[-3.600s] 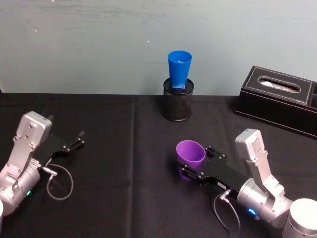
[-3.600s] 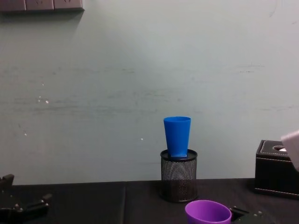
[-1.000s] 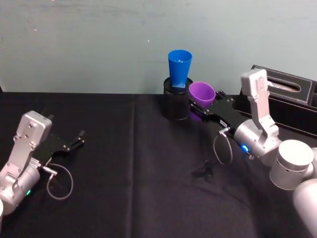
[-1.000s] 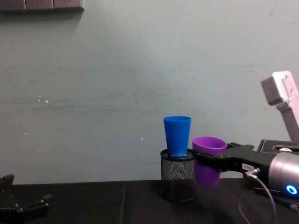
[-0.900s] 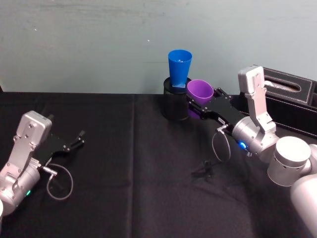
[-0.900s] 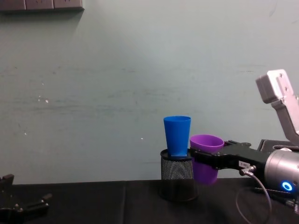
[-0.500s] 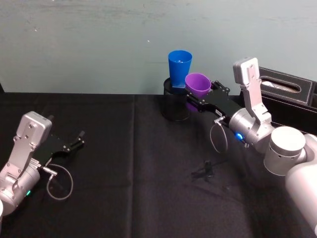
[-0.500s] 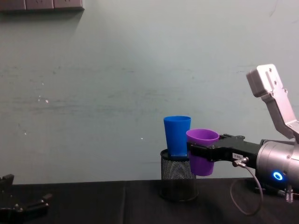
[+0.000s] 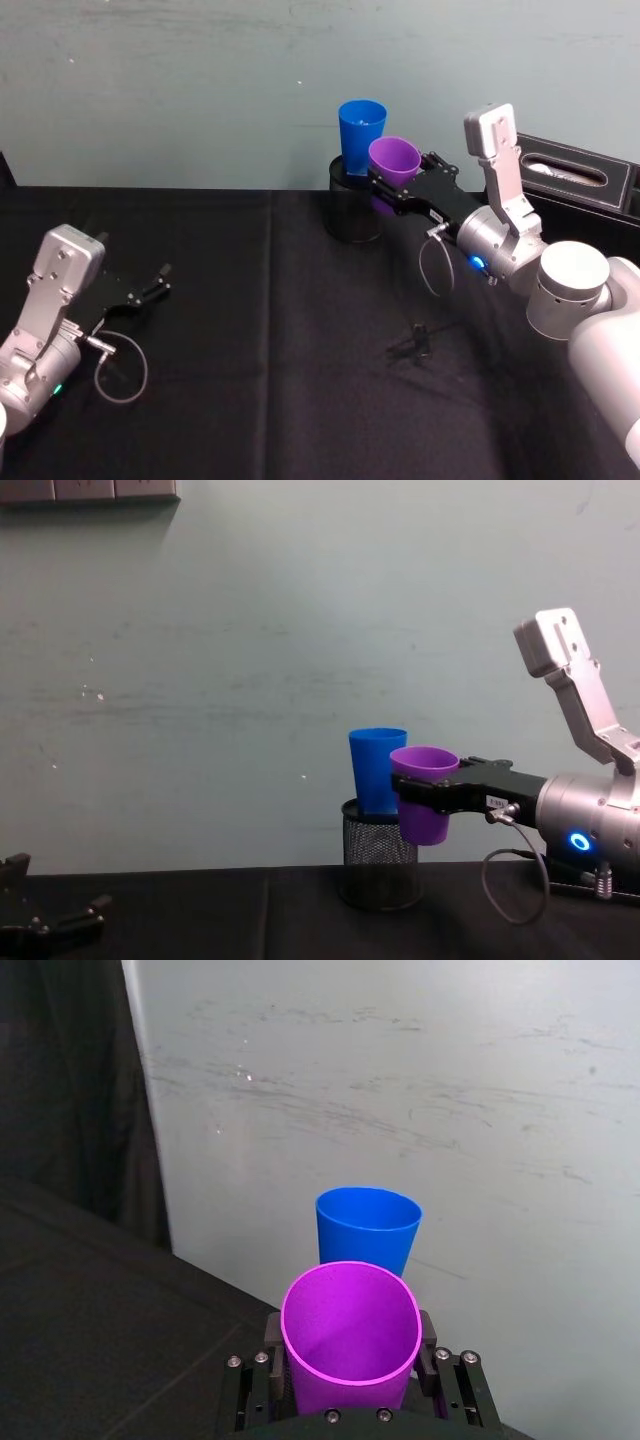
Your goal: Pick up one cup with a gripper and tap it against the other cup.
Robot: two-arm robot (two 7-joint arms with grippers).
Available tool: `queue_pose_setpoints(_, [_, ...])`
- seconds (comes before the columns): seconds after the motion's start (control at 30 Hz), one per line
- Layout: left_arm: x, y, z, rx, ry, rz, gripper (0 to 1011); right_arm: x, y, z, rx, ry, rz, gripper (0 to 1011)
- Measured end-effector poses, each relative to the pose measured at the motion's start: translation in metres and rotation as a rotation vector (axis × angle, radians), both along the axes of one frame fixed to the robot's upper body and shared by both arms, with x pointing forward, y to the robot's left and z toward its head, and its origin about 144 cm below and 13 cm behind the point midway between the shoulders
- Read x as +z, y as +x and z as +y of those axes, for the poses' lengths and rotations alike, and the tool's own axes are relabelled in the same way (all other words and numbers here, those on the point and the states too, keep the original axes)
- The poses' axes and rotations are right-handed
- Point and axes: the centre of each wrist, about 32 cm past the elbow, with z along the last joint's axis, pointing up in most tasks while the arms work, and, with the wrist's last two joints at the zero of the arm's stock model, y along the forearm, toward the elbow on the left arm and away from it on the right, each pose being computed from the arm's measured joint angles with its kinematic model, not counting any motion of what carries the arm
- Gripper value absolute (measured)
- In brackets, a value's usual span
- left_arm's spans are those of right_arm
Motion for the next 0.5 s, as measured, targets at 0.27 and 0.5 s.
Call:
queue_pose_setpoints(0.27, [0.0, 0.0, 0.0, 0.0, 0.0, 0.0, 1011, 0.0048, 0.0053, 0.0014, 0.005, -0.006, -0.007, 734])
queue_pose_setpoints(0.5, [0.0, 0.0, 0.0, 0.0, 0.0, 0.0, 1011, 0.006, 0.0058, 0.0016, 0.008, -0.008, -0.01, 735])
